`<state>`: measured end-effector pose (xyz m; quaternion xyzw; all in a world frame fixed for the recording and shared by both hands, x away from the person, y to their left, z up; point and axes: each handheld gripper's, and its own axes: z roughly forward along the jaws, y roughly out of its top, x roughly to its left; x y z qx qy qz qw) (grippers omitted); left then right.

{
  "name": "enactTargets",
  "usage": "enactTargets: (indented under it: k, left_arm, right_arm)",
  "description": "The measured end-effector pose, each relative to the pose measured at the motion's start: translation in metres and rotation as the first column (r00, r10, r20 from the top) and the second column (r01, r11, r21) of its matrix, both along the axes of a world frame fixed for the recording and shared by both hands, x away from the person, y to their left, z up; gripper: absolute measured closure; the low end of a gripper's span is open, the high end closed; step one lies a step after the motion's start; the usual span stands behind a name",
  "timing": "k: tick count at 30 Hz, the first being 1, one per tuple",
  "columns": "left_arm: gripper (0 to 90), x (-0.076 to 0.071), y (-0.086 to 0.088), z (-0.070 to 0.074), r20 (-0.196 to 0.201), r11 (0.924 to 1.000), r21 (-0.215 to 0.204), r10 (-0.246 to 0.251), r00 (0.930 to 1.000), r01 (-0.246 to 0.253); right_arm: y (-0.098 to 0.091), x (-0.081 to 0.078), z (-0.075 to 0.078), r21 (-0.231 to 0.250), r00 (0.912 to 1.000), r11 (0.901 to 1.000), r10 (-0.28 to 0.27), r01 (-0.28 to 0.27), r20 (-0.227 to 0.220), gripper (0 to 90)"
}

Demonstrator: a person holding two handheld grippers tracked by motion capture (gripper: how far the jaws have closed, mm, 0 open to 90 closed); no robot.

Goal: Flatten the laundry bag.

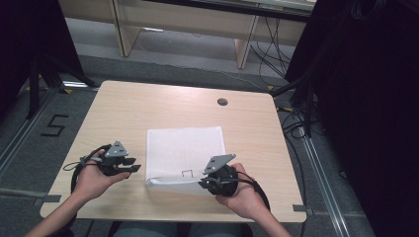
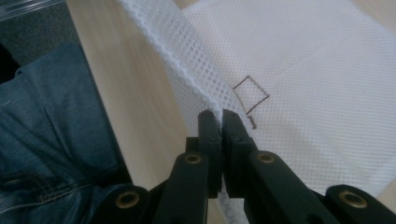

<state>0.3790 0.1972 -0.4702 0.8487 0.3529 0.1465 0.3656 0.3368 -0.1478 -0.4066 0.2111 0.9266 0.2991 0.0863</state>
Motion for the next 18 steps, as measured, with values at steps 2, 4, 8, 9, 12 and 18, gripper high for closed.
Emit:
enactTargets:
  k: [2, 4, 8, 9, 12, 18]
  left_arm:
    - [64.8, 0.000, -0.001, 0.000, 0.013, 0.9999, 0.010, -0.005, 0.9999, 0.004]
    - [64.5, -0.001, -0.002, -0.001, 0.000, 1.0000, -0.007, -0.002, 1.0000, 0.002]
    - [64.1, 0.000, -0.004, -0.001, -0.001, 0.9999, 0.002, -0.016, 0.9999, 0.016]
    - [63.9, 0.000, -0.005, -0.001, 0.001, 0.9999, 0.001, -0.017, 0.9999, 0.017]
    - [63.6, 0.000, -0.007, -0.001, 0.010, 0.9993, 0.012, -0.034, 0.9994, 0.034]
    - [62.6, -0.002, -0.014, -0.003, -0.002, 0.9990, -0.004, -0.046, 0.9990, 0.045]
  right_arm:
    - [0.001, -0.003, -0.004, -0.009, 0.9996, 0.9999, -0.008, 0.008, -0.028, 88.9]
    - [0.000, -0.003, -0.007, -0.027, 0.9989, 0.9995, 0.014, -0.016, -0.045, 88.8]
    - [0.001, -0.004, -0.016, -0.046, 0.9966, 0.9989, 0.008, -0.012, -0.082, 88.8]
    - [0.003, -0.005, -0.023, -0.059, 0.9936, 0.9979, 0.019, -0.026, -0.112, 88.7]
    - [0.005, -0.007, -0.032, -0.076, 0.9895, 0.9968, 0.012, -0.024, -0.144, 88.5]
    - [0.007, -0.009, -0.045, -0.098, 0.9782, 0.9945, 0.017, -0.038, -0.207, 88.2]
